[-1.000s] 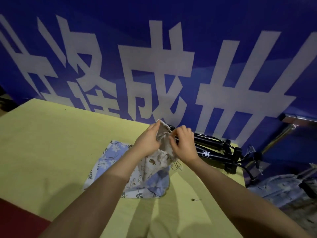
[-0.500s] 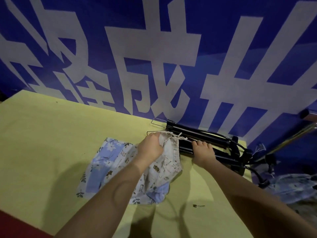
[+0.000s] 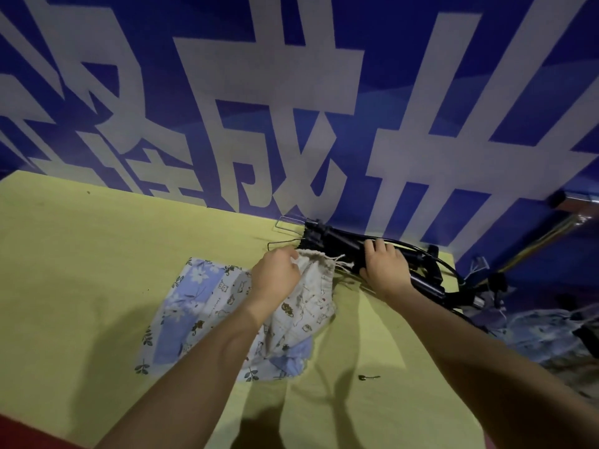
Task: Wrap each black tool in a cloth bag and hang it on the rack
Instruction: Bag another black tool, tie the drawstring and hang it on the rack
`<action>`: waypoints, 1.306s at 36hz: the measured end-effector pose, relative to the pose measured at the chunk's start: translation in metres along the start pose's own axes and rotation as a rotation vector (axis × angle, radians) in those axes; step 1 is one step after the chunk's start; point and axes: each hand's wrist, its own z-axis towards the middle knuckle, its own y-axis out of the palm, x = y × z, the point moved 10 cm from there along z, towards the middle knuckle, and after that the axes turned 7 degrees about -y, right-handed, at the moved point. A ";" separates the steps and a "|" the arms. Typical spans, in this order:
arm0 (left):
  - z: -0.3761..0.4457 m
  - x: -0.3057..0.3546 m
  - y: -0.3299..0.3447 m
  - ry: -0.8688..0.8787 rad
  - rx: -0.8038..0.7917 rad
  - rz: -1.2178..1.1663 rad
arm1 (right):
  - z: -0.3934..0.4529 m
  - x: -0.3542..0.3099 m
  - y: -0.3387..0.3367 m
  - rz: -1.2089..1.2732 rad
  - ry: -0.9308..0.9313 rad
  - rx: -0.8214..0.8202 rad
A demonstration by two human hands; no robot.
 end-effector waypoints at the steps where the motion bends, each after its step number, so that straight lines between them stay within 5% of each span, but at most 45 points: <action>1: -0.002 0.002 -0.002 0.009 0.005 -0.003 | -0.002 0.003 -0.006 0.009 0.013 0.010; 12: -0.030 0.025 -0.018 0.127 0.029 -0.116 | -0.046 0.016 -0.065 0.160 0.057 0.201; 26: -0.061 0.026 -0.063 0.183 0.275 -0.255 | -0.090 -0.003 -0.078 0.039 -0.092 0.201; 39: -0.089 0.047 -0.012 0.383 -0.065 -0.094 | -0.095 -0.015 -0.100 0.241 -0.061 0.254; 47: -0.078 0.043 -0.016 0.264 -0.092 -0.189 | -0.105 -0.026 -0.095 0.245 -0.200 0.196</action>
